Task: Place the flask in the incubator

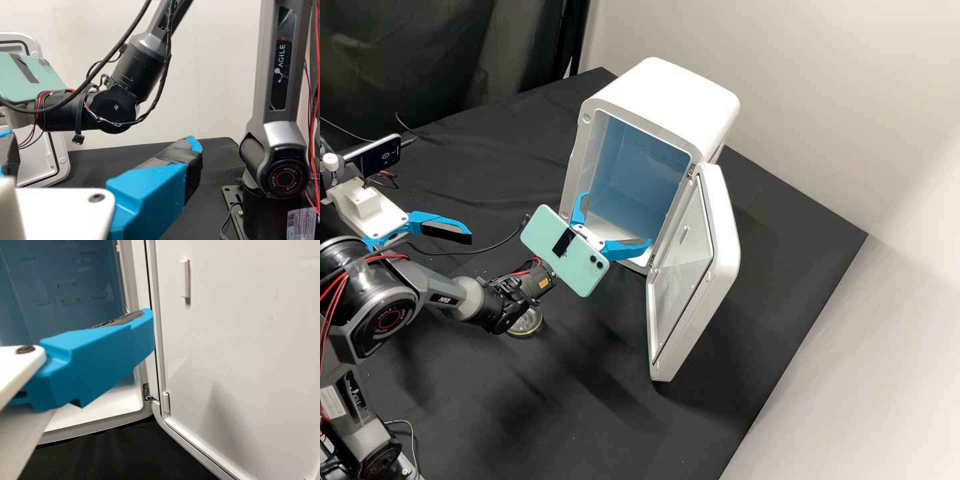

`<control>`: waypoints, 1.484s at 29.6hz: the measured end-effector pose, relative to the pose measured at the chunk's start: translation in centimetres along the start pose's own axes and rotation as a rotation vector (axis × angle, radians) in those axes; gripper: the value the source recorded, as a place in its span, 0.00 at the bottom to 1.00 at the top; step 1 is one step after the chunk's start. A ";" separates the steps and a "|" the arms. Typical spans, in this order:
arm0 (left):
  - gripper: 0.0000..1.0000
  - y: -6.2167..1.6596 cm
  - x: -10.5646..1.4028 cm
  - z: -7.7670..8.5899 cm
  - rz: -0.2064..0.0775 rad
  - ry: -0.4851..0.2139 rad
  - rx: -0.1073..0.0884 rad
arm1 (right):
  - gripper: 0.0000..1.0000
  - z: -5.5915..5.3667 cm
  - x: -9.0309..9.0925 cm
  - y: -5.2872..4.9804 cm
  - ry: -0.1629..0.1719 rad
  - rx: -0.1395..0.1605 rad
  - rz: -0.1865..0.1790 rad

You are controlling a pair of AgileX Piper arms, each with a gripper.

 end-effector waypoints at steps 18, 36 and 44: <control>1.00 -0.27 0.1 0.0 -0.009 0.001 0.000 | 1.00 0.0 0.0 0.0 0.000 0.000 0.000; 1.00 -2.46 -1.7 -3.7 -0.050 0.103 -0.017 | 1.00 0.0 0.0 0.0 0.000 0.000 0.000; 1.00 -3.09 -3.4 -6.4 -0.062 0.151 0.010 | 1.00 0.0 0.0 0.0 0.000 0.000 0.000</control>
